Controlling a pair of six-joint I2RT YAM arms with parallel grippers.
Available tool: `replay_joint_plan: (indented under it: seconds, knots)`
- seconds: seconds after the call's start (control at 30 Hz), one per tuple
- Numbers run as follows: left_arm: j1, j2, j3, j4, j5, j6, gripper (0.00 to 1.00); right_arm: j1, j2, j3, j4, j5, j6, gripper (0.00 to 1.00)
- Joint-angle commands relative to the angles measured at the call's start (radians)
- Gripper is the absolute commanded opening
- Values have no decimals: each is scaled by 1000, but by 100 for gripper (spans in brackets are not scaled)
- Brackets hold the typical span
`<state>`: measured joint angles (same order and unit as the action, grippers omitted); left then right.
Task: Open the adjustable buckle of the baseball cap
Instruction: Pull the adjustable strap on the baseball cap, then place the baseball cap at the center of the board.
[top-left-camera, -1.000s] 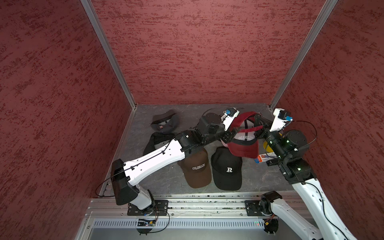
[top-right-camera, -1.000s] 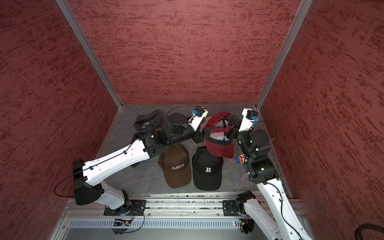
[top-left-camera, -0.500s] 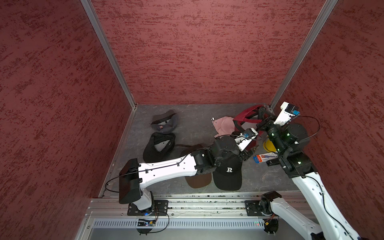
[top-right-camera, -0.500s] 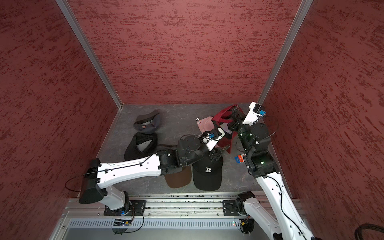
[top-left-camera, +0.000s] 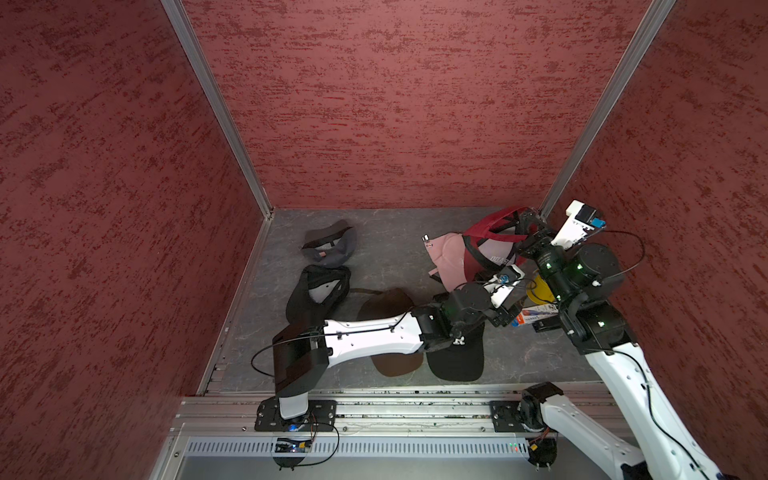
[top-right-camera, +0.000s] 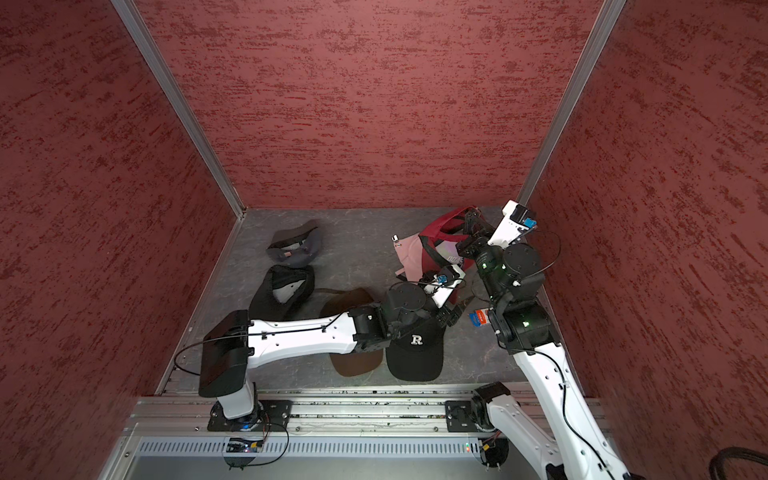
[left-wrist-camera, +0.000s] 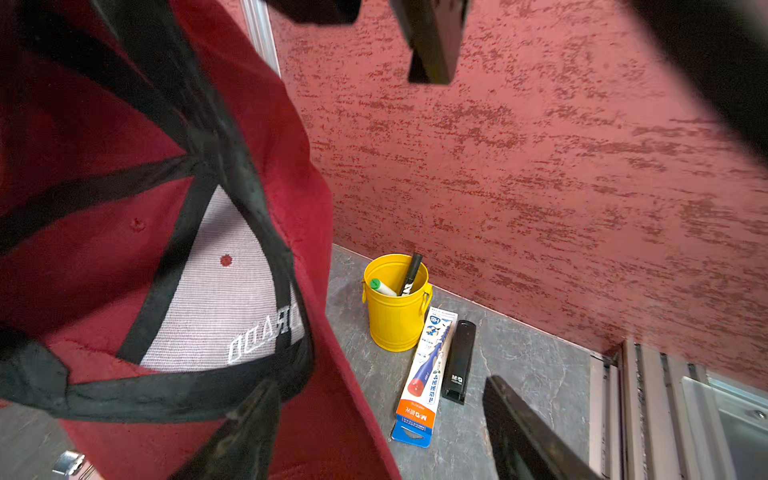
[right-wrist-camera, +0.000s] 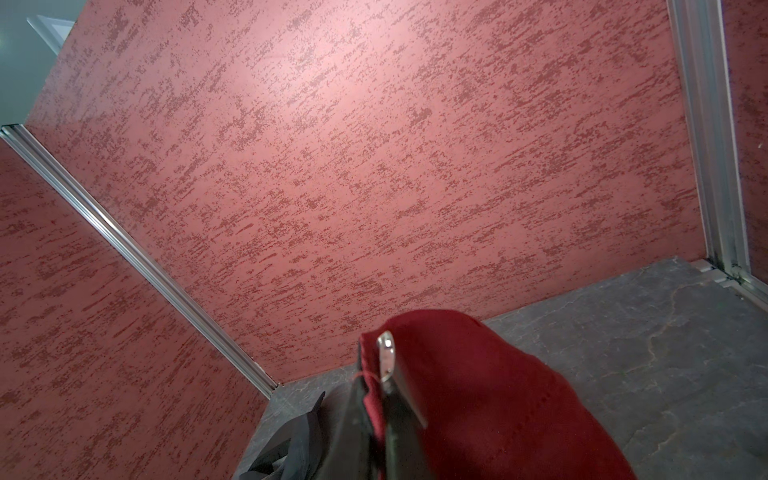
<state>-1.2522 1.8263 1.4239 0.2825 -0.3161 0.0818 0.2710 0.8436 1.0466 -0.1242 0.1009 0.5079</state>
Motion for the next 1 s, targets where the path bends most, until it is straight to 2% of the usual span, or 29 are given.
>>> replay_joint_plan:
  seconds: [0.0,0.13,0.23,0.3,0.43,0.7,0.8,0.93,0.97]
  knots:
    - [16,28,41,7,-62,-42,78,-3,-11,32,15,1,20,0]
    - [48,63,62,12,-25,-87,76,-2,-10,23,19,-8,33,0]
    - [58,87,82,11,12,-83,69,-2,-15,10,27,-14,42,0]
    - [62,94,91,2,30,-82,59,-3,-18,0,34,-18,47,0]
    - [66,85,74,2,26,-91,32,-3,-13,-3,34,-26,53,0]
    - [79,32,22,-24,72,-114,0,-3,-12,-25,47,-49,57,0]
    - [85,6,7,-50,98,-124,0,-2,-17,-40,64,-68,39,1]
    - [101,-47,-24,-95,155,-154,0,-3,-23,-53,80,-100,-7,15]
    - [112,-63,-35,-112,199,-161,0,-3,-24,-53,80,-111,-23,20]
